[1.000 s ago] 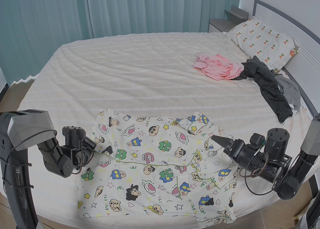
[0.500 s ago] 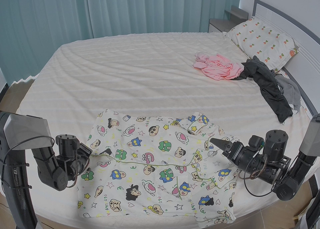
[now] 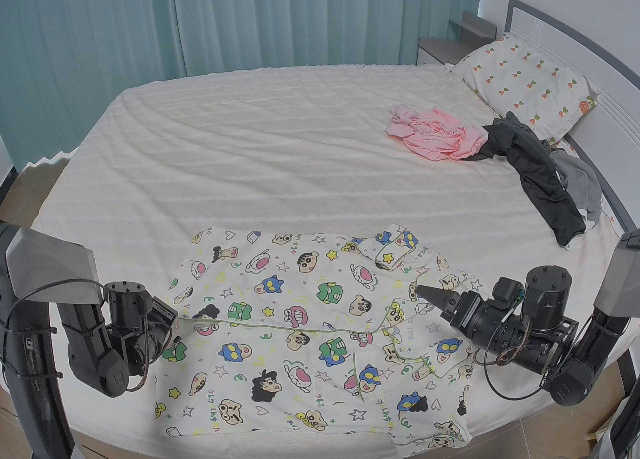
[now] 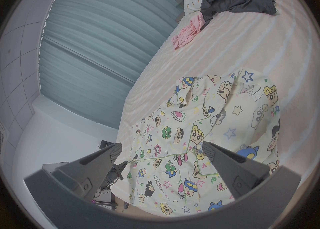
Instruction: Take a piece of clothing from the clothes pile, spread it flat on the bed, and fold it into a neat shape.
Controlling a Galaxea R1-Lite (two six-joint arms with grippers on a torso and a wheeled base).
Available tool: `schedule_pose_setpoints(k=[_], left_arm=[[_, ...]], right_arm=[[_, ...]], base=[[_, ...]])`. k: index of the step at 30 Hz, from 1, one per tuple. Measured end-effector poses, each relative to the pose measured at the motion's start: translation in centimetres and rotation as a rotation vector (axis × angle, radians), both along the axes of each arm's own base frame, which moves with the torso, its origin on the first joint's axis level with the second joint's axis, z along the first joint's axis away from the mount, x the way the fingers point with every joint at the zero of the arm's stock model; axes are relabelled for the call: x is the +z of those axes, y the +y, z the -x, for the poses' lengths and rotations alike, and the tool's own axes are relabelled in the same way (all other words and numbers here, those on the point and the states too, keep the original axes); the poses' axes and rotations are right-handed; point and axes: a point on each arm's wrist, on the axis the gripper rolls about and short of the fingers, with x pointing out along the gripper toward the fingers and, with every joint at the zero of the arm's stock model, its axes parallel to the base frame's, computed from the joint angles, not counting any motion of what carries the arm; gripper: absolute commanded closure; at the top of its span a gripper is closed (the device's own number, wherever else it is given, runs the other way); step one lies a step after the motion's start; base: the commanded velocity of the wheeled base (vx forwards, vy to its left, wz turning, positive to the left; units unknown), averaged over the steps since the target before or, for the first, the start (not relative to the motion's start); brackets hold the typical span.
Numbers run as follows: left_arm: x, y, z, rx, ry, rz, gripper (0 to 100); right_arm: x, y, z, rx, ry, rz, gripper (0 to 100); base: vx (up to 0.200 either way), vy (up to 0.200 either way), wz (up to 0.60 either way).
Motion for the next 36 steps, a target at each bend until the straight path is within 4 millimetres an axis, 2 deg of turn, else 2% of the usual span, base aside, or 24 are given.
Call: schedule_pose_setpoints(k=[13,18,24,29,36], left_arm=[[0.3,0.6,0.8,-0.049,0.023,-0.023,0],[1.3,1.2,2.7,-0.134,0.056,-0.117,0],[2.5,1.3,5.7,-0.334,0.084,-0.060,0],[2.0,1.4,6.9,-0.410,0.143,-0.099,0],[0.3,1.9,7.2,-0.415,0.234,-0.173,0]], right_arm=[[0.5,-0.1,0.4,0.000,-0.049,-0.020,0],[0.5,-0.2,0.5,-0.001,-0.047,-0.017,0],[0.5,-0.2,0.5,-0.001,-0.048,-0.014,0],[0.4,-0.2,0.6,0.001,-0.049,-0.009,0],[0.3,-0.2,0.6,0.004,-0.046,-0.004,0]], base=[[0.000,0.000,0.00],[0.000,0.000,0.00],[0.000,0.000,0.00],[0.000,0.000,0.00],[0.000,0.000,0.00]])
